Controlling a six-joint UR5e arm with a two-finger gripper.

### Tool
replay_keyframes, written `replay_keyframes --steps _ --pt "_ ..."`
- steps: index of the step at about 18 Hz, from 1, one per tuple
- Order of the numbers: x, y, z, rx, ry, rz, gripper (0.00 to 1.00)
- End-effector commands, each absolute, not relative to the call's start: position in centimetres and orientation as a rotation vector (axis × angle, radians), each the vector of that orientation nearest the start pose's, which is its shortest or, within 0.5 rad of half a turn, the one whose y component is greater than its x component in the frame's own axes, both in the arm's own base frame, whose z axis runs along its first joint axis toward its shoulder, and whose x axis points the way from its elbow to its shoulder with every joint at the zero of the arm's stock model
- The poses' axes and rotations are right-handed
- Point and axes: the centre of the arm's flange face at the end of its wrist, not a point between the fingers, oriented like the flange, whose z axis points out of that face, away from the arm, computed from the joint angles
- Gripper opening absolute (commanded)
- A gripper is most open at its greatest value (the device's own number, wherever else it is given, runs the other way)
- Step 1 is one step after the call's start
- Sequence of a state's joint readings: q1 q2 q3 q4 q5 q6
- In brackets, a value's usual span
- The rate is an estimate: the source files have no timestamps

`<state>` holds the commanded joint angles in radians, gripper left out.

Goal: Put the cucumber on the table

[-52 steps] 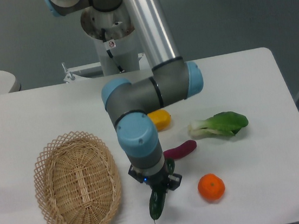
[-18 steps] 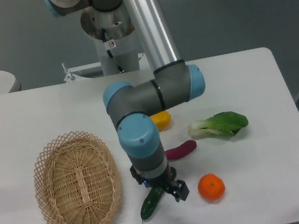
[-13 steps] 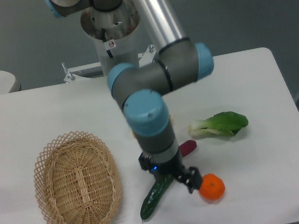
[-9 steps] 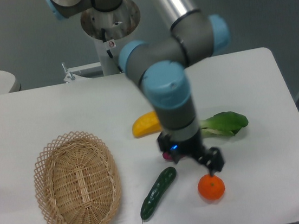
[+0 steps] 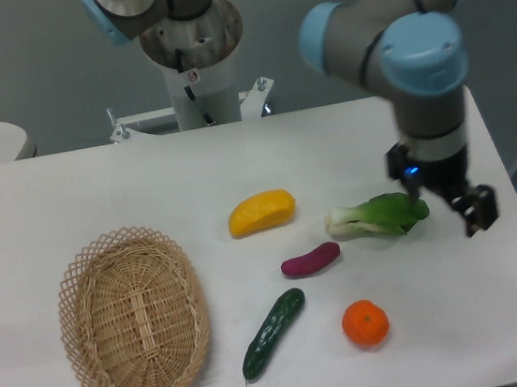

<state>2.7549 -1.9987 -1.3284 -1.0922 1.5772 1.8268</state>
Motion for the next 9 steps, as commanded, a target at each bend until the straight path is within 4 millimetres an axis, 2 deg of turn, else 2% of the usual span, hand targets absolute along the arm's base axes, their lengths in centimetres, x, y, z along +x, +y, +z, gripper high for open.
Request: replay_keyframes --steps 3,9 --pt "-59.34 37.06 40.62 -2.913 0.962 0.436 1.0" --pt "-59.27 37.14 40.49 -2.906 0.947 0.431 1.0"
